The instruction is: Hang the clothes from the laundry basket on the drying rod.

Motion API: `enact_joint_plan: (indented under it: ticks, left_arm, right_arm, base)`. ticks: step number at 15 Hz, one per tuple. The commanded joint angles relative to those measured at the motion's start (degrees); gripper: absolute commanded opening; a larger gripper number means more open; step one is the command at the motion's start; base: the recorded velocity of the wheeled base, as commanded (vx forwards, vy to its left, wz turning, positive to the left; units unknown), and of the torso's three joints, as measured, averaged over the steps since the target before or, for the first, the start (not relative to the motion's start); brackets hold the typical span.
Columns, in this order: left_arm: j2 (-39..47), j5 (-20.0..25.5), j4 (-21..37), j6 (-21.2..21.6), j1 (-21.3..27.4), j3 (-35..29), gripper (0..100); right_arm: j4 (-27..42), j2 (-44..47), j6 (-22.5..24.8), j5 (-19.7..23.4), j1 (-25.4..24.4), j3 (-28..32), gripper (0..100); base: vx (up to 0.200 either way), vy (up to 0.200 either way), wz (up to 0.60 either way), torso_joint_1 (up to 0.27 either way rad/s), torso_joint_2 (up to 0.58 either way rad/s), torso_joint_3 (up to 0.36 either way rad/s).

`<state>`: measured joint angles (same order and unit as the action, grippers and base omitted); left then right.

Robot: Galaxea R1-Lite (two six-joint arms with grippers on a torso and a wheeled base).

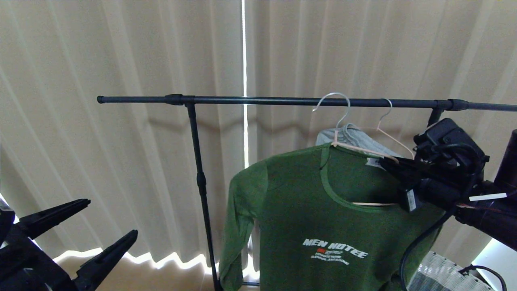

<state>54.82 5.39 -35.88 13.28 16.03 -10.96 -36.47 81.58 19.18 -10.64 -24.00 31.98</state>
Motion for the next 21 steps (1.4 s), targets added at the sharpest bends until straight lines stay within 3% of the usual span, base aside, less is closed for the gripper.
enact_joint_plan:
  ticks: [1, 2, 5, 10, 19, 21]
  left_arm:
    - [-0.50, 0.06, -0.25, -1.59, -4.25, 0.94, 100]
    - [-1.38, 0.06, -0.25, -2.73, -6.54, 1.38, 100]
    - [-3.49, 0.24, -0.33, -4.05, -6.98, 3.31, 100]
    - [-3.58, 0.32, -0.07, -3.96, -6.89, 2.87, 100]
    - [-3.58, 0.32, -0.07, -3.96, -6.89, 2.96, 100]
    - [-3.67, 0.32, -0.07, -3.78, -6.80, 3.40, 100]
  right_arm:
    - [1.32, -0.81, -0.02, -0.96, 0.10, 0.54, 0]
    - [2.20, -0.63, 0.07, -2.10, 0.27, 0.46, 0]
    - [4.75, -0.19, -0.02, -5.27, 2.38, 0.90, 0]
    - [5.27, 0.95, -0.54, -5.53, 2.38, 2.65, 0]
    - [5.80, 5.08, -1.25, -5.62, 3.44, 5.99, 0]
    - [5.89, 6.40, -1.33, -7.38, 4.23, 7.93, 0]
  base:
    - [0.000, 0.000, 0.00, 0.000, 0.00, 0.000]
    - [0.000, 0.000, 0.00, 0.000, 0.00, 0.000]
    - [0.000, 0.000, 0.00, 0.000, 0.00, 0.000]
    - [0.000, 0.000, 0.00, 0.000, 0.00, 0.000]
    - [0.200, 0.000, 0.00, 0.001, 0.00, 0.003]
    - [0.000, 0.000, 0.00, 0.000, 0.00, 0.000]
